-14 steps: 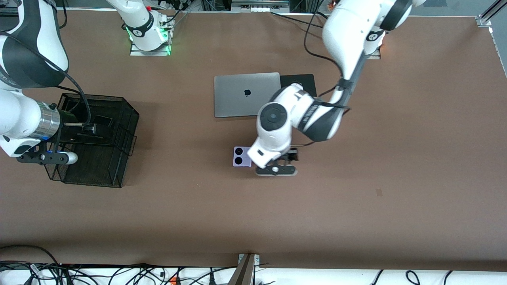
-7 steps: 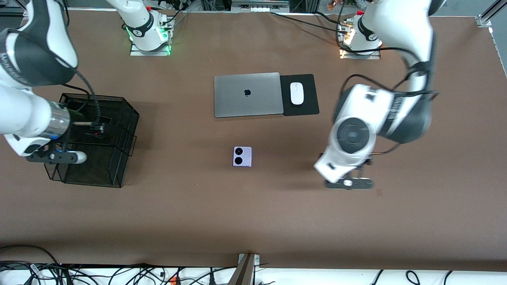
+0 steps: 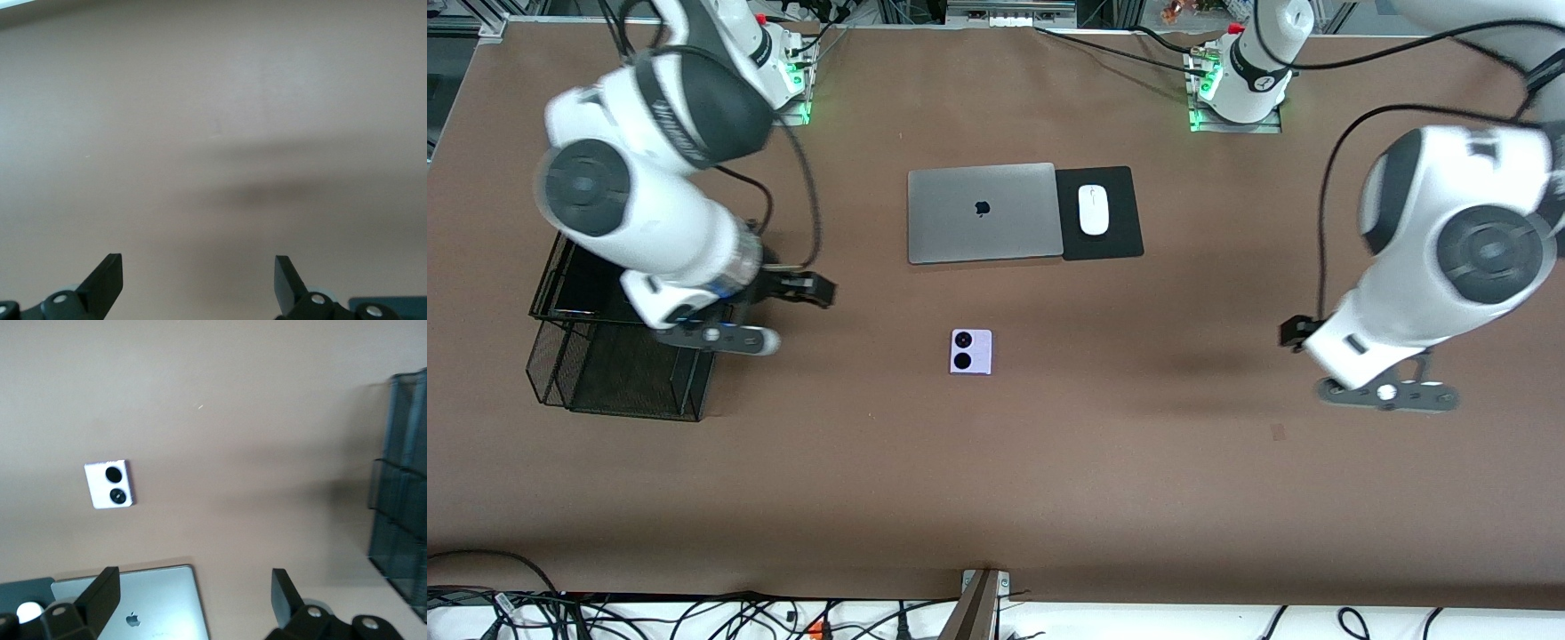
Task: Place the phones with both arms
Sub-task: 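Raise the left gripper away while the right gripper reaches the white phone, then lower the right gripper and grasp the white phone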
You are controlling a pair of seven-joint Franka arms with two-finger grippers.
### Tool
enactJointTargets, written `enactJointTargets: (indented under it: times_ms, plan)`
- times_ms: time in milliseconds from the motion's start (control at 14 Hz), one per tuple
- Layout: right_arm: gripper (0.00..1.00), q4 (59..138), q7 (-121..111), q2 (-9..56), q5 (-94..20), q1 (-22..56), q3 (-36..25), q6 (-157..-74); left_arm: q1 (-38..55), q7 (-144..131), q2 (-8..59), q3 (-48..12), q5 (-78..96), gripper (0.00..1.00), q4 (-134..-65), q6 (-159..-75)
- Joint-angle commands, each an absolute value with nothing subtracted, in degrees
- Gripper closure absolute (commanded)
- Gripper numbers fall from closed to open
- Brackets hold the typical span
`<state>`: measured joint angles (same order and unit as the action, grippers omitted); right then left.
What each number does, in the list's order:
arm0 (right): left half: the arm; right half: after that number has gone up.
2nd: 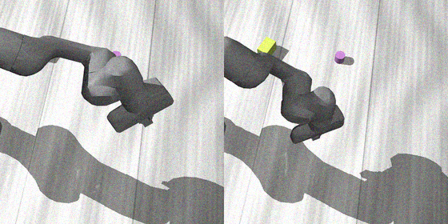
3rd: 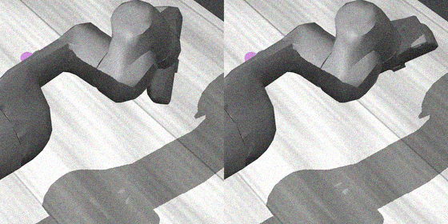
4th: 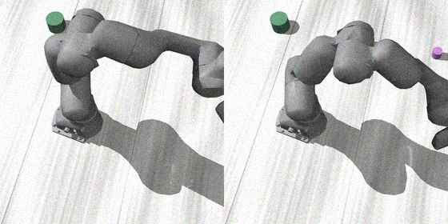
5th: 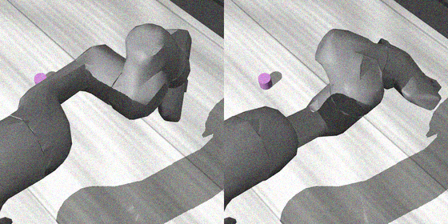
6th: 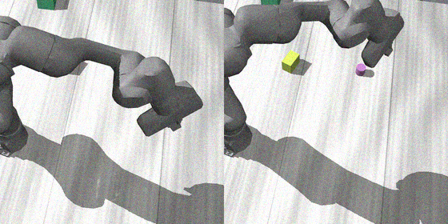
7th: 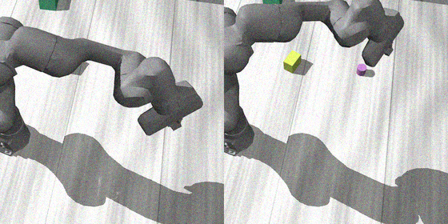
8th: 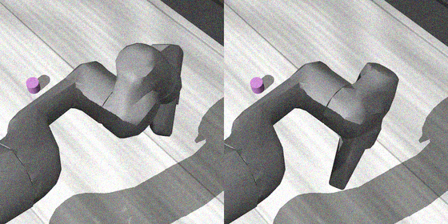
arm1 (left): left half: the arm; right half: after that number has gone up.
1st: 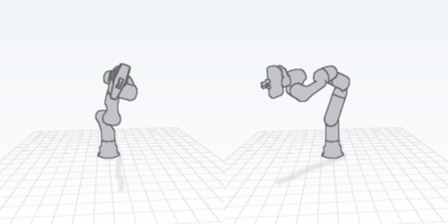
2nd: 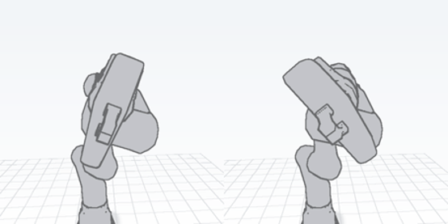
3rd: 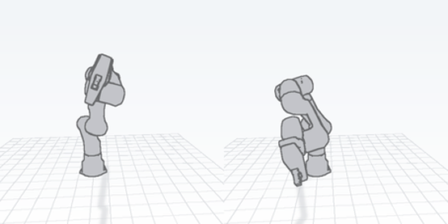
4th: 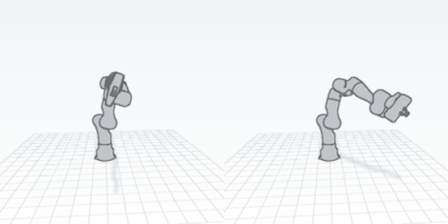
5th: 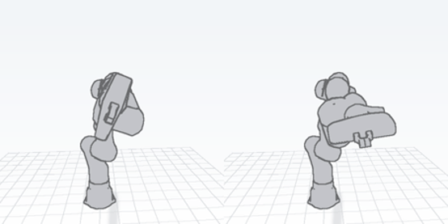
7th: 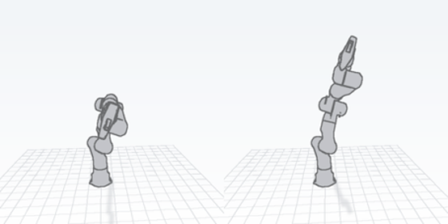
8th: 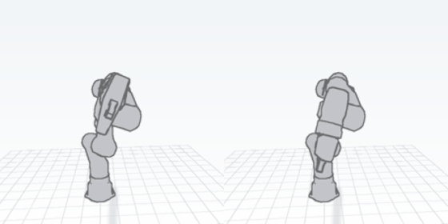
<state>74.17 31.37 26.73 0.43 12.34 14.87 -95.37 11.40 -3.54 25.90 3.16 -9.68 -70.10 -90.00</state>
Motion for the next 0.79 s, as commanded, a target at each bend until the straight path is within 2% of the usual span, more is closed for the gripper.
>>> enactJointTargets:
  times_ms: [0, 716]
  plan:
    - [0.00, 74.8, 32.2, 29.7, 0.2, 17.7, 14.5, -97.8, 8.0, 0.3, 18.2, 1.9, -7.3, 0.00, -77.2, -90.7]
    - [0.00, 74.5, 45.3, 46.2, 3.5, 27.4, 14.2, -127.6, 5.1, 2.7, -0.9, 1.8, -4.1, 0.00, -91.4, -91.2]
